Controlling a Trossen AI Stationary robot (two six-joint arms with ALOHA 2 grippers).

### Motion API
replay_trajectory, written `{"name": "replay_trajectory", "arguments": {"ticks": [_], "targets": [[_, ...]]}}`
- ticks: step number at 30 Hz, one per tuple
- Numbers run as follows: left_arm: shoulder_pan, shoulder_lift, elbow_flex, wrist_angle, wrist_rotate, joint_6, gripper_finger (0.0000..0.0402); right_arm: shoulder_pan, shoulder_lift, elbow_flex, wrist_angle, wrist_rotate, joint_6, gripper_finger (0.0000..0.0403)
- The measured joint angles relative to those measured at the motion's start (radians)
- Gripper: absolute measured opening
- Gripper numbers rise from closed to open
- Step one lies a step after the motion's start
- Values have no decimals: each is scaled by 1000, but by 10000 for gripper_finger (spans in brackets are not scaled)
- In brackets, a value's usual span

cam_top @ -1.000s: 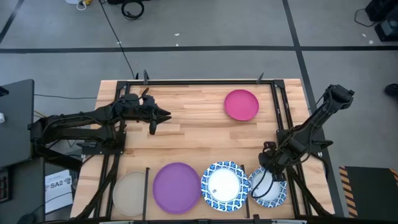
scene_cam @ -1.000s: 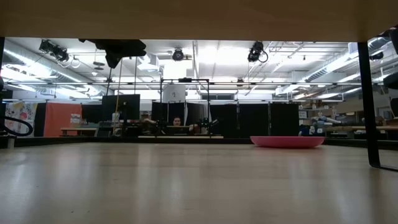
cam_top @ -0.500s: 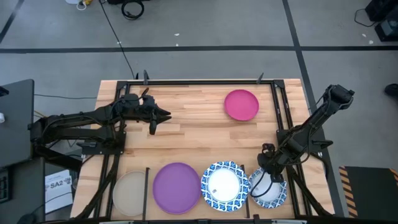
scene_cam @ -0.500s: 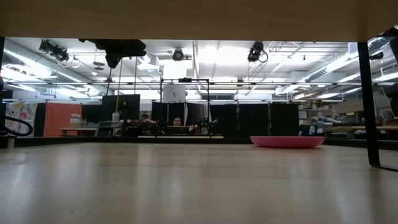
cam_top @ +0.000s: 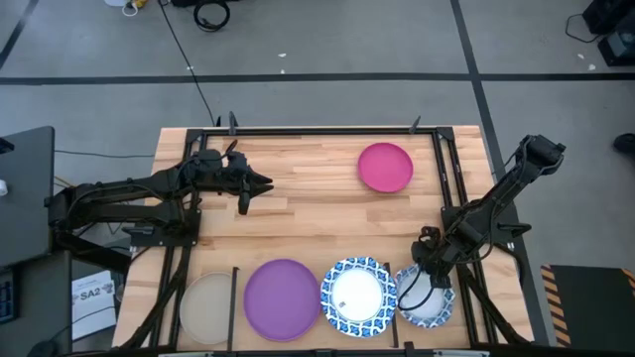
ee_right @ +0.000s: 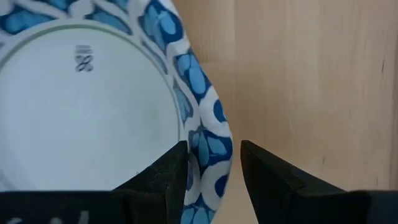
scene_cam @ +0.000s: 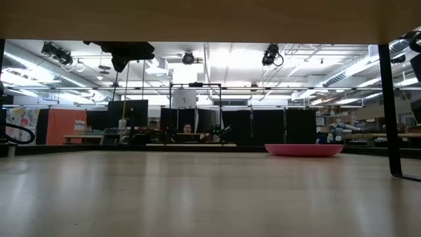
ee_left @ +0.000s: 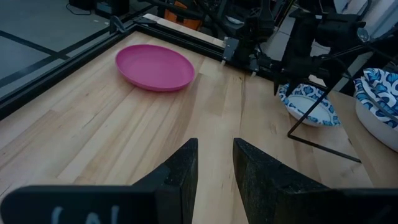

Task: Place and stack plates onto a shelf
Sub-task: Stack the white bowl on top of the white bowls on the shelf

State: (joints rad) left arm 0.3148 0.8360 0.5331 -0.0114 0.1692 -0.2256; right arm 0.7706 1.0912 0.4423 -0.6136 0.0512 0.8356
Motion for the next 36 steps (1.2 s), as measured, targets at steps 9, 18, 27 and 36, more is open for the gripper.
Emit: {"name": "replay_trajectory", "arguments": {"ticks": [9,18,27,36], "targets": [[0,0,0,0,0,0,107,0,0,0,5,0,-31,99],[0,1,0,0,0,1,107,-11,-1,2,7,-8,-60,18],[0,1,0,0,0,1,107,-81,-16,2,-30,-27,-68,11],[0,1,0,0,0,1,107,-160,-135,1,-177,-39,-115,11]]}}
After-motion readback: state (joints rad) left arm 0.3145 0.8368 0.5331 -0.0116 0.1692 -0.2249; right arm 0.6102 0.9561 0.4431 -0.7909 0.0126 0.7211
